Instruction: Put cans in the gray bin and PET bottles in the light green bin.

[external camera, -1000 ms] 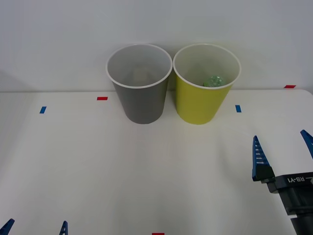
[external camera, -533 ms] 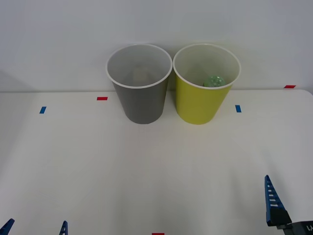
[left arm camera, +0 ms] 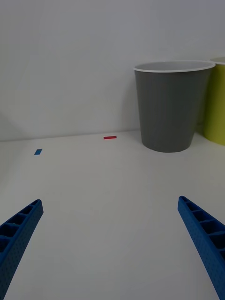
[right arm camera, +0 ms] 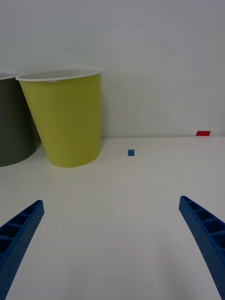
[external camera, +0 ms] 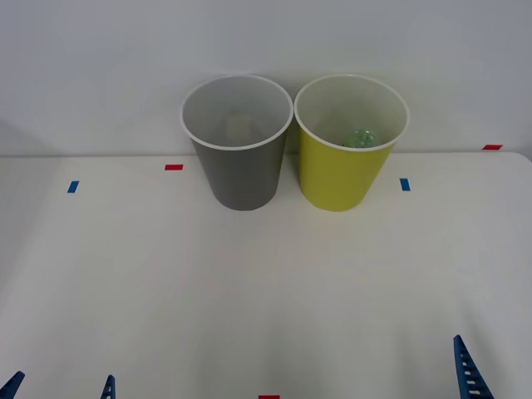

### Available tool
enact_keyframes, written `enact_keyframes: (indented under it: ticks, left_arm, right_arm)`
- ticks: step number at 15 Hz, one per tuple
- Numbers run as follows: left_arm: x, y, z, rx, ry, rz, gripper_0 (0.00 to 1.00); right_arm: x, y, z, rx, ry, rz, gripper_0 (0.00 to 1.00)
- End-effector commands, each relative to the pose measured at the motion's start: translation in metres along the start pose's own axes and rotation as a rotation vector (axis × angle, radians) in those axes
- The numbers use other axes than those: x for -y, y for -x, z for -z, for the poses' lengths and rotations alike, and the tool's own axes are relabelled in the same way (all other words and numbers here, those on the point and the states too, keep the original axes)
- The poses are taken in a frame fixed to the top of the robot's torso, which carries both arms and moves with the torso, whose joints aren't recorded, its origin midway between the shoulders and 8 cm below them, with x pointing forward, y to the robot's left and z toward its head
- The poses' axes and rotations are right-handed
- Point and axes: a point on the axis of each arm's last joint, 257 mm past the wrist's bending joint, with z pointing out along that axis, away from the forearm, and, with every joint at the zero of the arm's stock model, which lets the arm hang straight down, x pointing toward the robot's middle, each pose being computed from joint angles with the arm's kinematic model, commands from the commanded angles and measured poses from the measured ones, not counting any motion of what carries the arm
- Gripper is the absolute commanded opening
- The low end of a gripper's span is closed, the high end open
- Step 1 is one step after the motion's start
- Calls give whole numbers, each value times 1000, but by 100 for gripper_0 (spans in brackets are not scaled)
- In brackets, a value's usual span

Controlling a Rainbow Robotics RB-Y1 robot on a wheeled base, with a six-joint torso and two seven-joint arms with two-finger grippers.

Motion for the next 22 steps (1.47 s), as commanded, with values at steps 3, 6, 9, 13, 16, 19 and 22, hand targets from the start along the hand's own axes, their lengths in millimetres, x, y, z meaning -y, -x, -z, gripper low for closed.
enact_keyframes:
  ticks: [3, 6, 9, 13, 16, 19, 22]
  left_arm:
    - [0, 0, 0, 0, 0, 0, 100]
    - [0, 0, 0, 0, 0, 0, 100]
    - [0, 0, 0, 0, 0, 0, 100]
    - [0, 0, 0, 0, 0, 0, 100]
    - [0, 0, 0, 0, 0, 0, 100]
    - [0, 0, 0, 0, 0, 0, 100]
    - [0, 0, 0, 0, 0, 0, 100]
  right_arm:
    - [0, 3, 6, 10, 4, -1, 100]
    - [0, 3, 6, 10, 4, -1, 100]
    - [0, 3, 6, 10, 4, -1, 100]
    - [0, 3, 6, 10, 4, -1, 100]
    - [0, 3, 6, 10, 4, -1, 100]
    - [0, 3, 6, 10, 4, -1, 100]
    - [0, 3, 6, 10, 4, -1, 100]
